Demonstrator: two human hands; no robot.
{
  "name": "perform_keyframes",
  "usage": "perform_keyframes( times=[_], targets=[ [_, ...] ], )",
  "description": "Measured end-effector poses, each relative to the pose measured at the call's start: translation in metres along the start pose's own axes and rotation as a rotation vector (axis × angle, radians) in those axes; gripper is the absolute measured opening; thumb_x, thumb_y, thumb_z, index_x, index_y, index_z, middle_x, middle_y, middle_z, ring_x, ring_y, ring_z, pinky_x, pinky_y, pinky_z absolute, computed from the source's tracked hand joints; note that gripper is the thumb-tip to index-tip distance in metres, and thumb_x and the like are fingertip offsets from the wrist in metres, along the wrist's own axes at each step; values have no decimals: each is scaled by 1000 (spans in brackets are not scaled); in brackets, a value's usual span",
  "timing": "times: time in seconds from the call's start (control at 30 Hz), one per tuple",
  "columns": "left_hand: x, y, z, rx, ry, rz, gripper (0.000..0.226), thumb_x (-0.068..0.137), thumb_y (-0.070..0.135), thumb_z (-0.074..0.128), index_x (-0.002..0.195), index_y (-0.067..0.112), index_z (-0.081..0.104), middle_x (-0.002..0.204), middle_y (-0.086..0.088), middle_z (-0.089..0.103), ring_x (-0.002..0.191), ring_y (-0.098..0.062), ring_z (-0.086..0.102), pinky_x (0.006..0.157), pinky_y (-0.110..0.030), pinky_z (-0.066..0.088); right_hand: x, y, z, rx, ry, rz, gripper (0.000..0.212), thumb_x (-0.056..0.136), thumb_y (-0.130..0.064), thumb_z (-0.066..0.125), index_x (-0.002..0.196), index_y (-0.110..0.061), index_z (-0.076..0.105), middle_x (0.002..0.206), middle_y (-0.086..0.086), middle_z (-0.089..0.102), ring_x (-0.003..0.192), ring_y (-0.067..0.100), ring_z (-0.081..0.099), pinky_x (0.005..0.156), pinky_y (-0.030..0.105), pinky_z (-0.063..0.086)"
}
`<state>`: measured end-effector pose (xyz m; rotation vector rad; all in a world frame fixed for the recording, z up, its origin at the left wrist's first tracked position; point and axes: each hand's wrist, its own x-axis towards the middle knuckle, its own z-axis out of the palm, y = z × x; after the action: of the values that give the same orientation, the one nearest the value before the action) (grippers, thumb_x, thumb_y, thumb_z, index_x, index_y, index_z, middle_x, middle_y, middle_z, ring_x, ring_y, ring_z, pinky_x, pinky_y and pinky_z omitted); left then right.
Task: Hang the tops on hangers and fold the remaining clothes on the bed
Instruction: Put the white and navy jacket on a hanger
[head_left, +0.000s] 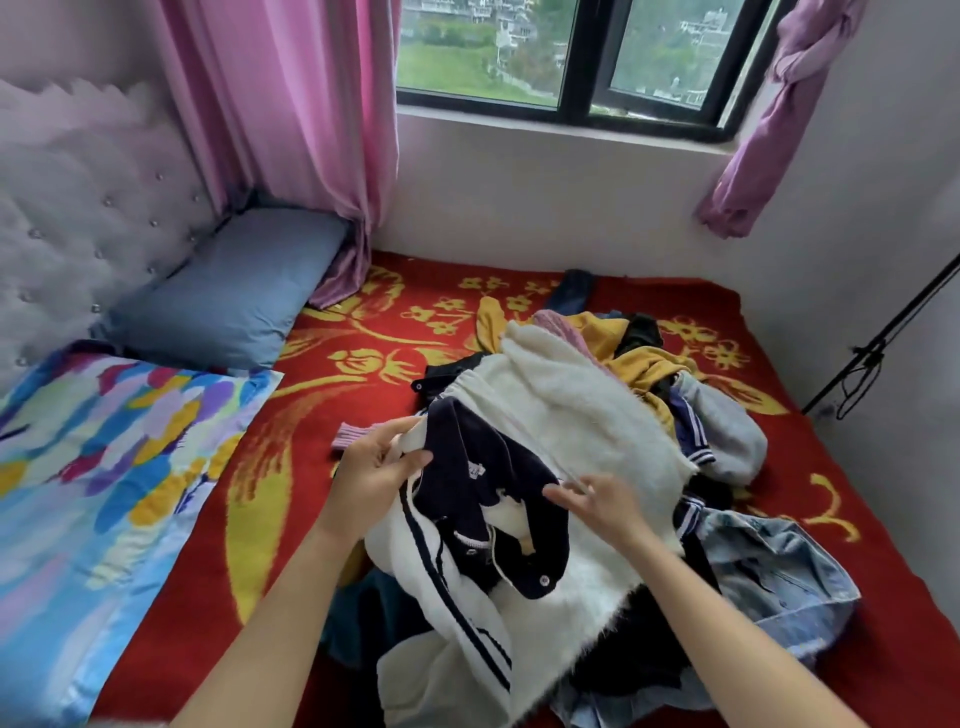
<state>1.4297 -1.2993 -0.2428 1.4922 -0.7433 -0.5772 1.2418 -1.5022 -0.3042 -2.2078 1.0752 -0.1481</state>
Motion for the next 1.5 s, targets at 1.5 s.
perform_keyframes(
  times=[1.5],
  targets=[
    [-45,-31,-36,-842,43,-689,43,47,14,91,86,6,77,84,-14,71,70,-25,70,59,-35,58,12,-56,-59,866,-912,160,48,35,-17,97,75,-9,73,70,10,68,55,18,67,48,26,55]
  ],
)
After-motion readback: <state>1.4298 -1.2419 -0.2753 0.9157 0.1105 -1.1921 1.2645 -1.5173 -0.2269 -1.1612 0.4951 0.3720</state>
